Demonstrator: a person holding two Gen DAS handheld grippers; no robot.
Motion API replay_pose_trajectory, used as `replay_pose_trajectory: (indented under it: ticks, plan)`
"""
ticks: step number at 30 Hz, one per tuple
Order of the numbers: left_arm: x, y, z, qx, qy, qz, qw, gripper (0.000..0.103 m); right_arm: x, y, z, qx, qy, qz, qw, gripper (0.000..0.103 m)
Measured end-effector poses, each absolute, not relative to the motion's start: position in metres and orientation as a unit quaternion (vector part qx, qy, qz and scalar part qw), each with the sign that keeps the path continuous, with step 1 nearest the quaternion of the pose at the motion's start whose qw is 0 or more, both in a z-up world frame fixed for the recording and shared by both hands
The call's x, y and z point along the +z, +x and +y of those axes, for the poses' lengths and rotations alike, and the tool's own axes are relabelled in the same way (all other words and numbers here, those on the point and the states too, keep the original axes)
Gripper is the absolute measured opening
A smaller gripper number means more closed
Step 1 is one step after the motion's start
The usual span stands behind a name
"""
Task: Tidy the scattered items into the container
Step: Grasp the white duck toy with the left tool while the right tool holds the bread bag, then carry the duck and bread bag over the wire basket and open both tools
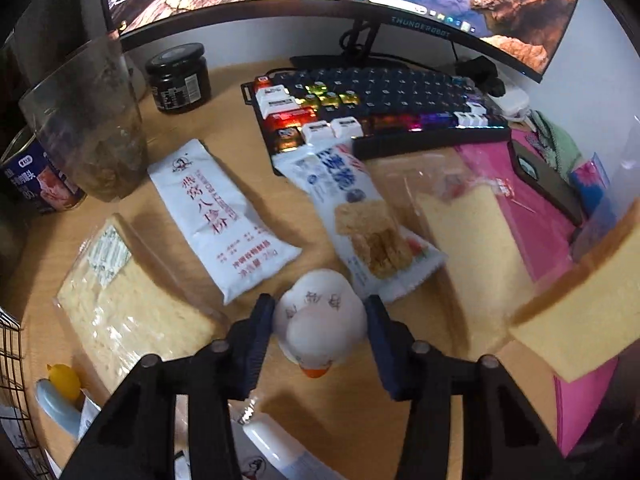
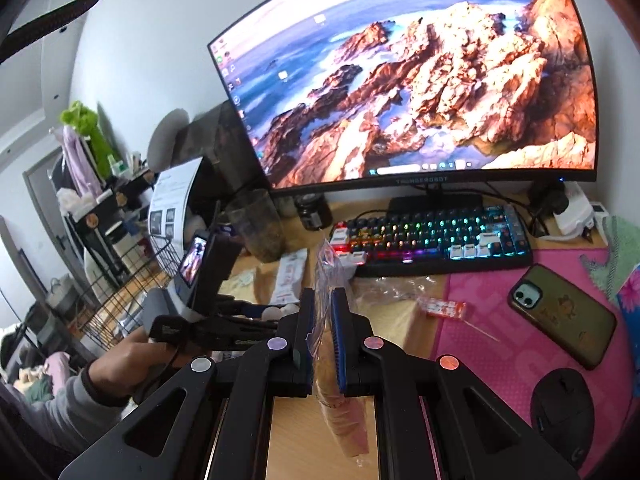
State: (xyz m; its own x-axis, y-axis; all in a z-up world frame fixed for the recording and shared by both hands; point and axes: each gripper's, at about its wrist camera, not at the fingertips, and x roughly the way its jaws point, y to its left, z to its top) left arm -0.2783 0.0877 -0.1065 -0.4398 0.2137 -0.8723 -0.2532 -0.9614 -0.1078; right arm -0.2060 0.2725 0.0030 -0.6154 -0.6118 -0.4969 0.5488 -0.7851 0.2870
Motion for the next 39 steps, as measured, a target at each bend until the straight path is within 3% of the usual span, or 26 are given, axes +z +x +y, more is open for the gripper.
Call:
replay_pose_trajectory:
  ticks: [2,7,11,20,28,39]
  plan:
    - [-0.106,-0.276,0.088,0.849,-0.509,0.021,0.139,0.052,-0.001,-0.207,0.269,-0.896,0.304,-0.049,0.319,0.018]
    - [-0.106,-0.275,0.087,0.85,-0.508,0.015,0.14,0.052,-0.017,-0.212,0.26,-0.893,0.32,-0.039,0.315,0.025]
    - [-0.104,-0.273,0.089,0.849,-0.507,0.013,0.148,0.052,-0.019,-0.213,0.256,-0.893,0.328,-0.018,0.306,0.02]
    - [-0.084,-0.264,0.086,0.86,-0.485,0.004,0.161,0.052,0.0,-0.201,0.262,-0.903,0.311,-0.01,0.298,0.019]
    - [-0.014,-0.229,0.063,0.891,-0.426,-0.01,0.159,0.052,0.04,-0.183,0.235,-0.907,0.269,0.009,0.325,0.019]
    - [0.072,-0.156,-0.052,0.935,-0.345,-0.034,0.077,0.052,0.098,-0.153,0.101,-0.879,0.198,0.071,0.427,0.019]
